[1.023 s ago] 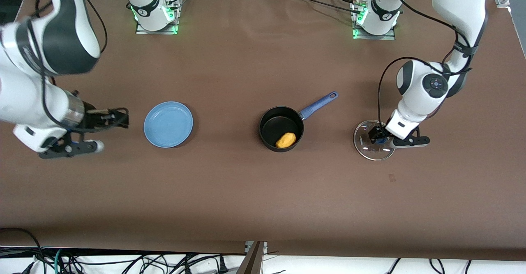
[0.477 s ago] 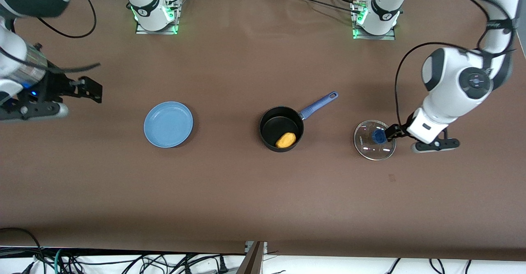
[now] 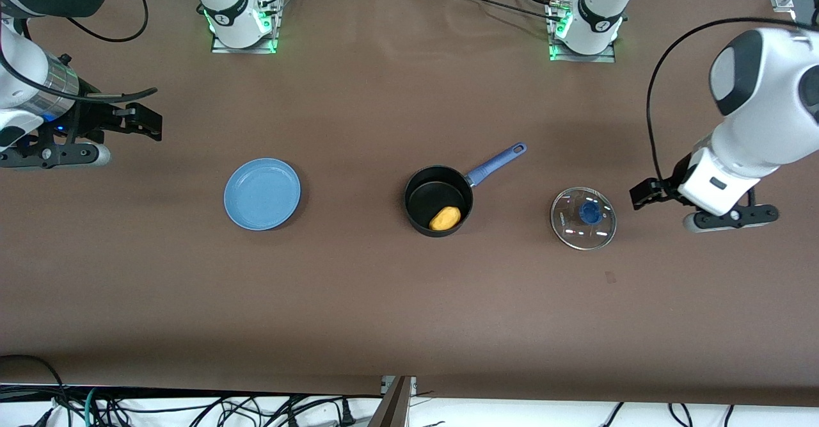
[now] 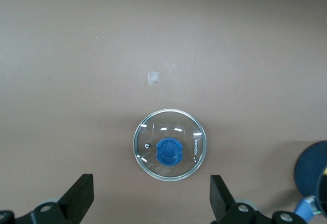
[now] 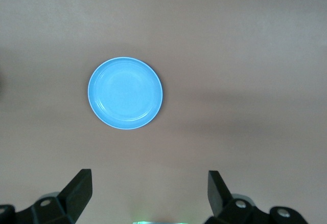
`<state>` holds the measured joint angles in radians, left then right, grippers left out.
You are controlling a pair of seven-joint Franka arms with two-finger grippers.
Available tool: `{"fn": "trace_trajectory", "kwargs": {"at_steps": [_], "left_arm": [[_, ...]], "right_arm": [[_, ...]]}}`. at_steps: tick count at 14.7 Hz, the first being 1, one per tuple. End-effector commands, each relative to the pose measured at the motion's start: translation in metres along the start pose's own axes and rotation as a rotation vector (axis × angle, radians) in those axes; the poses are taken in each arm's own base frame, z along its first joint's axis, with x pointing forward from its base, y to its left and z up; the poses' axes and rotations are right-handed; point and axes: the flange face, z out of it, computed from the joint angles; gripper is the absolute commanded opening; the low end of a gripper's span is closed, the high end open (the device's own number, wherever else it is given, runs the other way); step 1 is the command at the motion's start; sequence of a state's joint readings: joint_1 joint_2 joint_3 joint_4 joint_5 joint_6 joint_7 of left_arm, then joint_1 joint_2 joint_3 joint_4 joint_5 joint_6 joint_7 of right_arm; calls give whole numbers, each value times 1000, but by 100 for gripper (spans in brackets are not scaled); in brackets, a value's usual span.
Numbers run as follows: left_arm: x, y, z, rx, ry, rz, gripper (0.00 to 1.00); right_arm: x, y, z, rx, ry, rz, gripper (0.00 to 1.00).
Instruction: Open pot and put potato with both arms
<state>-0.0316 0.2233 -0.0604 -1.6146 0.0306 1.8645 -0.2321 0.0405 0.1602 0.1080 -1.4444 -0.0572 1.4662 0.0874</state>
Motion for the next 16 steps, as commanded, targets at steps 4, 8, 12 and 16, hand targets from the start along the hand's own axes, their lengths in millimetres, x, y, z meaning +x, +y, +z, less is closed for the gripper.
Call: {"fn": "trace_trajectory", "kwargs": {"at_steps": [4,8,12,16], "left_arm": [[-3,-14,-46,-45,-50,-41,100],[-8,-34,-75,-42,-75,-60,100],[-16,-34,-87,-43,-70,-61,100],[-41,-23,-117,-39,-38,-41,100]], "right_arm": [[-6,3,-6,21,9,21,100],[-6,4,-6,22,13,24,100],[-4,3,-4,23,9,22,100],[-3,3,-3,23,12,22,100]]}}
